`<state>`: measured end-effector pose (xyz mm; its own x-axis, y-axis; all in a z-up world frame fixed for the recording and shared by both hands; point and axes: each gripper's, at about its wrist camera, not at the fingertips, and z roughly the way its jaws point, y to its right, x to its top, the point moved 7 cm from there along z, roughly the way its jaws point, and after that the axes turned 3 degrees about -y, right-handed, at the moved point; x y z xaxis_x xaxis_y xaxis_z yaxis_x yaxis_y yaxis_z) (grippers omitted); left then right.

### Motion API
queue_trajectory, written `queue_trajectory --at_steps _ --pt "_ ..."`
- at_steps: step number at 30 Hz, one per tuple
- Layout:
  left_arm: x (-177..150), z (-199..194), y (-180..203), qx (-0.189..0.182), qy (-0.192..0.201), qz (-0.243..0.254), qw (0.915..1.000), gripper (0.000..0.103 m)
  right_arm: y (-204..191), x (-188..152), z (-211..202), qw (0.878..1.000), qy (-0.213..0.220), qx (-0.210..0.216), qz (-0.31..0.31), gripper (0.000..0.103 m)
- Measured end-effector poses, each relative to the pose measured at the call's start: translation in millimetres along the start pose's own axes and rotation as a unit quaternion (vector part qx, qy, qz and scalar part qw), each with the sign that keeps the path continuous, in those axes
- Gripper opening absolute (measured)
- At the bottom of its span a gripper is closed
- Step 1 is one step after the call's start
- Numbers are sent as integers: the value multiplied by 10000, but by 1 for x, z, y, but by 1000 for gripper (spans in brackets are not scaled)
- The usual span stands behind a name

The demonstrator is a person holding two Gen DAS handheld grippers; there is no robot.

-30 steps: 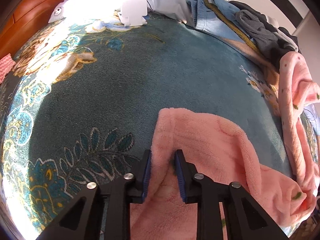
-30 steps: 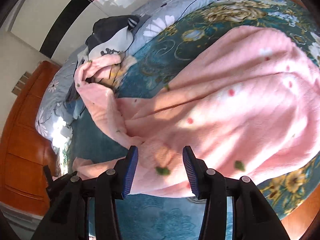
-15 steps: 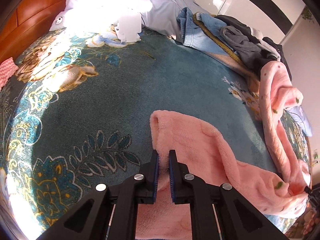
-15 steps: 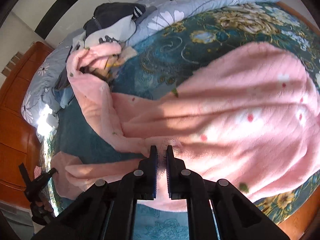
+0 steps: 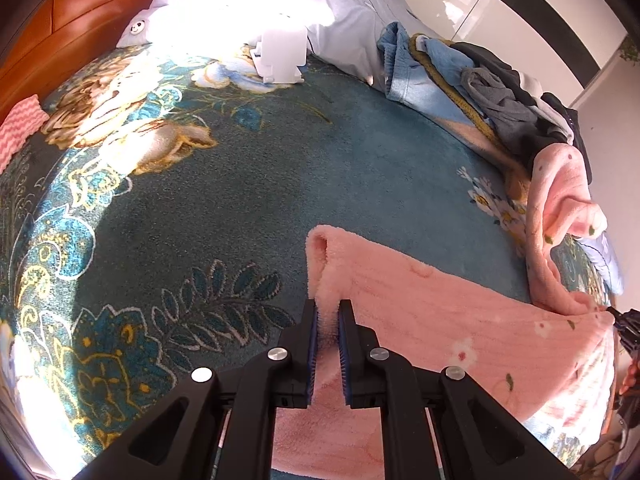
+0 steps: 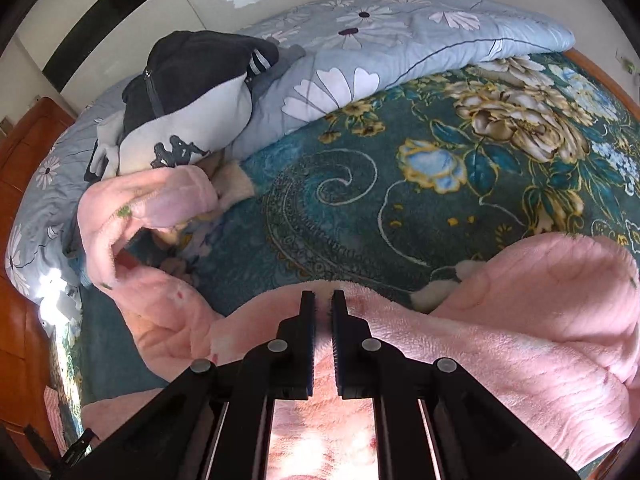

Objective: Fold clothes

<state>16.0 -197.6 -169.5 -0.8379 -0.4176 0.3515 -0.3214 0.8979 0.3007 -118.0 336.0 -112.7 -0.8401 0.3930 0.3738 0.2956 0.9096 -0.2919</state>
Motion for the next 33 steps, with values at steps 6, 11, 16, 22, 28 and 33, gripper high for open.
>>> queue_trajectory --at_steps 6,11,16,22,28,33 --pt "-4 -7 -9 14 -75 -142 9999 20 5 -8 -34 9990 307 326 12 38" --pt "-16 -21 -31 232 -51 -430 9988 42 39 -60 -89 9941 733 765 219 45" --pt "-61 -17 -58 224 -370 -1227 9915 45 115 -157 -104 9882 630 857 1106 55" --pt "-84 -10 -55 116 -505 -1434 9883 45 192 -224 -78 9484 503 1228 2880 55" --pt "-76 -6 -44 -340 -327 -1788 9828 44 205 -200 -68 9196 998 1761 3366 55" --pt "-67 1 -31 -350 -300 -1597 9861 38 216 -184 -55 9072 1088 1620 3727 55"
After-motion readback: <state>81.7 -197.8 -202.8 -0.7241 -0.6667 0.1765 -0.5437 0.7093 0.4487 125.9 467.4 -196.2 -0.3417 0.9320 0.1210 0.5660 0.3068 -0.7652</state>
